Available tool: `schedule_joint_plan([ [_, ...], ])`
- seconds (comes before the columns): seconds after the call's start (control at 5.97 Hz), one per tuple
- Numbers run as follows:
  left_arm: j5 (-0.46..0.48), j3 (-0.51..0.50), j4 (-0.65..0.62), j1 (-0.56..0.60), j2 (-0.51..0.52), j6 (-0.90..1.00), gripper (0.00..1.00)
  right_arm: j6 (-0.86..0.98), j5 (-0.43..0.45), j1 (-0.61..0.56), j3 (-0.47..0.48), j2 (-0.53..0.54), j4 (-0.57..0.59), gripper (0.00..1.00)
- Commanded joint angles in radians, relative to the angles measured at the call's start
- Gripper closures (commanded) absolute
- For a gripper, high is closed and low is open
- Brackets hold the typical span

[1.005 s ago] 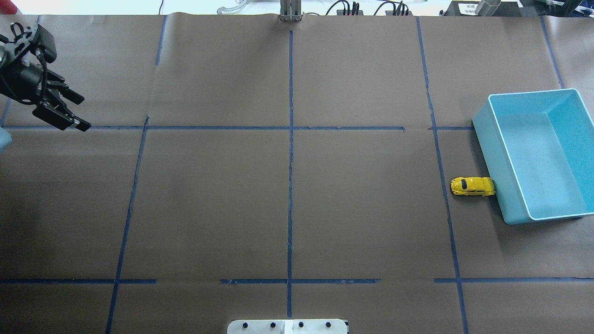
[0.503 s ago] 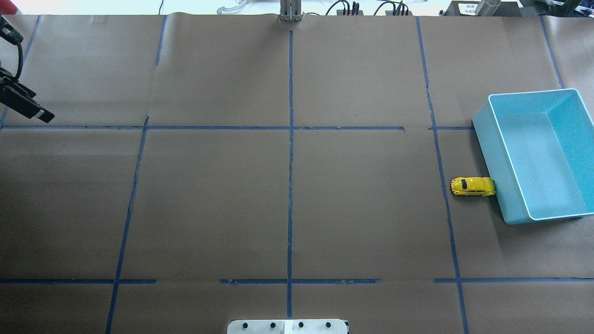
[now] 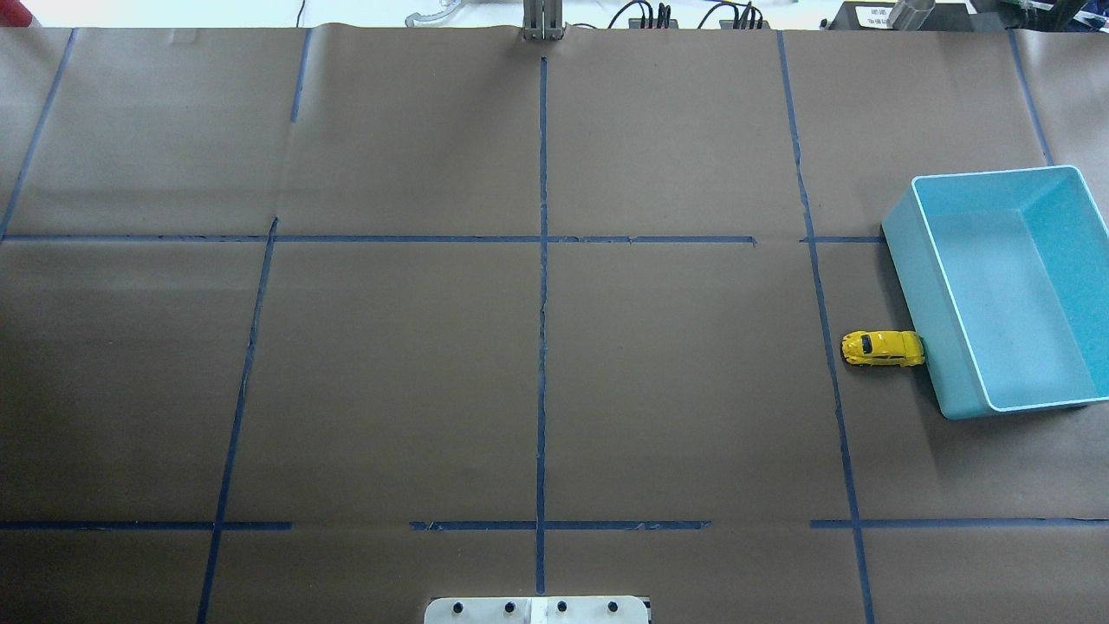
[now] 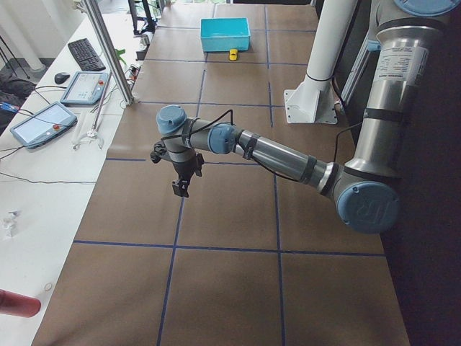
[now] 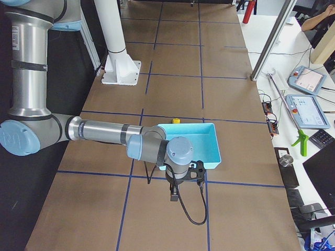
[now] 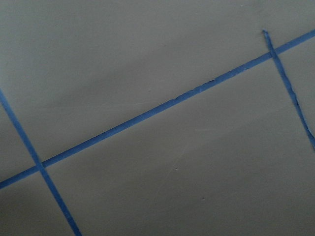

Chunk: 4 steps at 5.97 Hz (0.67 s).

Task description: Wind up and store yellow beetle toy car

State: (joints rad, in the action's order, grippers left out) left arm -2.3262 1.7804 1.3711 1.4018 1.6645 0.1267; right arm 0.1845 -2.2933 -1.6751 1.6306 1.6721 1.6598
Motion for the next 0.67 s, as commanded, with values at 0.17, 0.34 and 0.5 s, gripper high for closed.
schedule_joint_plan([
  [0.17, -0.001, -0.08, 0.009, 0.178, -0.115, 0.001, 0.0, 0.0, 0.0, 0.0, -0.008, 0.0, 0.0, 0.0],
  [0.34, -0.002, -0.132, 0.011, 0.184, -0.118, 0.002, 0.0, -0.002, 0.0, 0.0, -0.009, 0.0, 0.0, 0.0],
  [0.5, -0.004, -0.134, 0.017, 0.195, -0.141, 0.004, 0.0, -0.002, 0.0, 0.0, -0.009, 0.0, 0.0, 0.0],
])
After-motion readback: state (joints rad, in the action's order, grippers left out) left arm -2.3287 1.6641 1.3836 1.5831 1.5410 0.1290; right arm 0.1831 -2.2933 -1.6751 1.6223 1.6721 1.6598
